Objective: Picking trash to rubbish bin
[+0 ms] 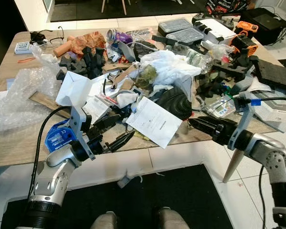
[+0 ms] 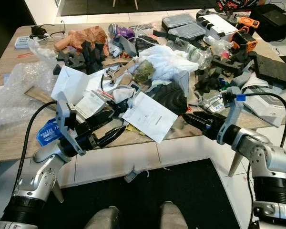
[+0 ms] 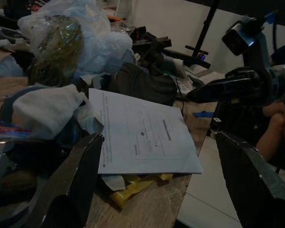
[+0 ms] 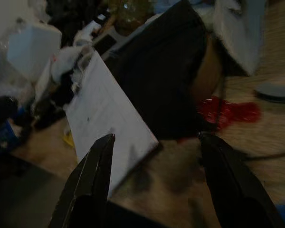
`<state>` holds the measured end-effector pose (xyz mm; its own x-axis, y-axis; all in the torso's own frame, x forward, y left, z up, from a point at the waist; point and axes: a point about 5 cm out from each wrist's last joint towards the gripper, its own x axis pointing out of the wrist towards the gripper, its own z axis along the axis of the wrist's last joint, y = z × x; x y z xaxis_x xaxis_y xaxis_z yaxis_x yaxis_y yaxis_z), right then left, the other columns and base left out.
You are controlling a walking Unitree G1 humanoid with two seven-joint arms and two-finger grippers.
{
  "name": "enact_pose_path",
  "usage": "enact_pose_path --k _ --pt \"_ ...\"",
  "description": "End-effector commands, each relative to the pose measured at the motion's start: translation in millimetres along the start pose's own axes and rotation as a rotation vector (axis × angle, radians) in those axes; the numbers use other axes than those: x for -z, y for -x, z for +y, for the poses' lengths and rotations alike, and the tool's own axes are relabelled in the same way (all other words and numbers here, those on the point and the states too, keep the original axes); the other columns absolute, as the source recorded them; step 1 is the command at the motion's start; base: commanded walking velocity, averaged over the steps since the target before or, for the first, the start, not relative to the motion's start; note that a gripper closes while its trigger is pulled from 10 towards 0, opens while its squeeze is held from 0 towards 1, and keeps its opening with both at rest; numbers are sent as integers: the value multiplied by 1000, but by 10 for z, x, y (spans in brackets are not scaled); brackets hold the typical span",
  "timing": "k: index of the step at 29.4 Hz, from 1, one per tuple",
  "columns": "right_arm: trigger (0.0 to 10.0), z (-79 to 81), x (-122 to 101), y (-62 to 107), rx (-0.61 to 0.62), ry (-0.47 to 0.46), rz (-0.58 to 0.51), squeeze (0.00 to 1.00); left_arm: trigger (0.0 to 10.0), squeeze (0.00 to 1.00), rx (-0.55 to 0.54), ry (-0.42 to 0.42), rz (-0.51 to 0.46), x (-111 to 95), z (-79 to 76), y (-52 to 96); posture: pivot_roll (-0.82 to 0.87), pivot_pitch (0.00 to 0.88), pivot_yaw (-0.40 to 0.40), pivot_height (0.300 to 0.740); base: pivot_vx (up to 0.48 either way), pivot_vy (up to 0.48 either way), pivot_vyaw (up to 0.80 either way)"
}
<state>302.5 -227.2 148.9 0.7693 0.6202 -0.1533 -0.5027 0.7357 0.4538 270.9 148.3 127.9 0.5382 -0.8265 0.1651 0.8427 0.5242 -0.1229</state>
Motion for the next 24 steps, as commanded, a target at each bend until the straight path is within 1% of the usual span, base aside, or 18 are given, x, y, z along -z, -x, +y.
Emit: enact_pose_path --k 1,4,6,8,14,18,24 --pt "10000 -18 51 -15 5 -42 0 0 10000 0 8 -18 2 -15 -26 -16 -67 142 -9 740 0 0 0" --pt "10000 -4 81 -37 -1 -68 2 0 10000 0 14 -20 2 -24 -36 -18 -66 148 -12 740 0 0 0" --pt "10000 -1 132 -42 -1 -79 23 0 10000 0 17 -20 2 -29 -39 -17 -66 148 -12 740 0 0 0" --pt "10000 0 207 -45 0 -88 50 0 10000 0 19 -21 4 -23 -43 -11 -66 139 -14 740 0 0 0" --pt "10000 -10 334 -86 -3 -122 92 0 10000 0 33 -23 9 -11 -66 -22 -64 100 -10 740 0 0 0" --pt "10000 2 365 -111 -4 -138 100 0 10000 0 45 -25 15 -7 -86 -38 -63 99 -8 740 0 0 0" --pt "10000 8 381 -172 -2 -143 82 0 10000 0 56 -21 21 -2 -122 -34 -55 117 0 740 0 0 0"
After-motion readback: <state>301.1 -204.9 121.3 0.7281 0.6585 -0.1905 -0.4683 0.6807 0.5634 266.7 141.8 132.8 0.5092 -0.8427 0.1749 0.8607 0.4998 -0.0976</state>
